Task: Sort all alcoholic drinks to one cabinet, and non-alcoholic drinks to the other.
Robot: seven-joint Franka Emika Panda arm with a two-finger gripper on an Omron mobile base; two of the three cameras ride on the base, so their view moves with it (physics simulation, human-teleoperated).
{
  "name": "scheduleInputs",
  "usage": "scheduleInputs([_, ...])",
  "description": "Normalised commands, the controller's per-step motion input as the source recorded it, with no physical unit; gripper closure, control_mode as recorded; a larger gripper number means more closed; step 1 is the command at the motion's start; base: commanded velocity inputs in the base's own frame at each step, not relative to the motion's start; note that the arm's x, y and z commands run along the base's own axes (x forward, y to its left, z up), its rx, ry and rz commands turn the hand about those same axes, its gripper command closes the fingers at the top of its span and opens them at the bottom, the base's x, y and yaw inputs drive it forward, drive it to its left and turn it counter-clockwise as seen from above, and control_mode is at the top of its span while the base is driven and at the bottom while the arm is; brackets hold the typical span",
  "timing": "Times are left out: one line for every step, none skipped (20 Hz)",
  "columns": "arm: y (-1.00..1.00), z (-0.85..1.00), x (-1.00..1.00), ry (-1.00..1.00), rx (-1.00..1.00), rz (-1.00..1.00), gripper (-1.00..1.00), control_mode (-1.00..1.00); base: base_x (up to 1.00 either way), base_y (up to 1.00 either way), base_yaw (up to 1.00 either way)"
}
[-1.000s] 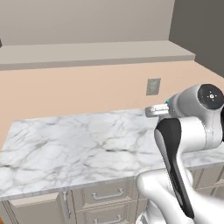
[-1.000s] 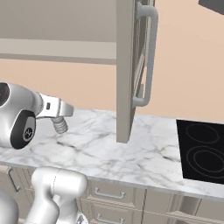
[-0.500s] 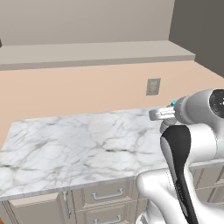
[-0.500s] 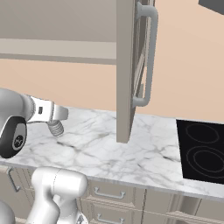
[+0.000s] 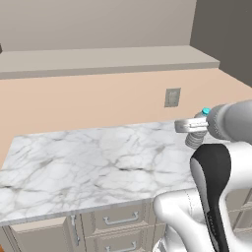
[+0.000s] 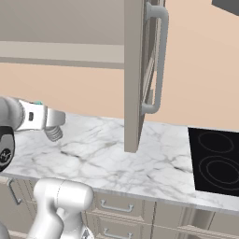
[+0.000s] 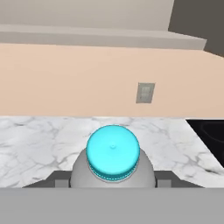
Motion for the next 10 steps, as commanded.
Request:
scheduleInputs([0.00,0.41,-0.27,-0.04,0.00,0.00,1.00,-1.00,0.00,0.00,0.00])
scheduleInputs([0.00,0.43,-0.27,-0.04,0.00,0.00,1.00,-1.00,0.00,0.00,0.00])
scheduleInputs([0.00,0.42,-0.26,-0.04,0.00,0.00,1.00,-1.00,0.00,0.00,0.00])
scheduleInputs([0.00,0.42,-0.26,-0.04,0.00,0.00,1.00,-1.00,0.00,0.00,0.00])
scheduleInputs([0.00,0.39,-0.24,-0.04,0.00,0.00,1.00,-1.00,0.00,0.00,0.00])
scheduleInputs([0.00,0.36,-0.20,-0.05,0.00,0.00,1.00,-1.00,0.00,0.00,0.00])
scheduleInputs([0.00,0.35,-0.19,-0.05,0.00,0.00,1.00,-1.00,0.00,0.00,0.00])
scheduleInputs([0.00,0.35,-0.15,-0.05,0.00,0.00,1.00,-1.00,0.00,0.00,0.00])
scheduleInputs([0.00,0.33,-0.13,-0.05,0.00,0.00,1.00,-1.00,0.00,0.00,0.00])
scheduleInputs([0.00,0.34,-0.11,-0.06,0.00,0.00,1.00,-1.00,0.00,0.00,0.00])
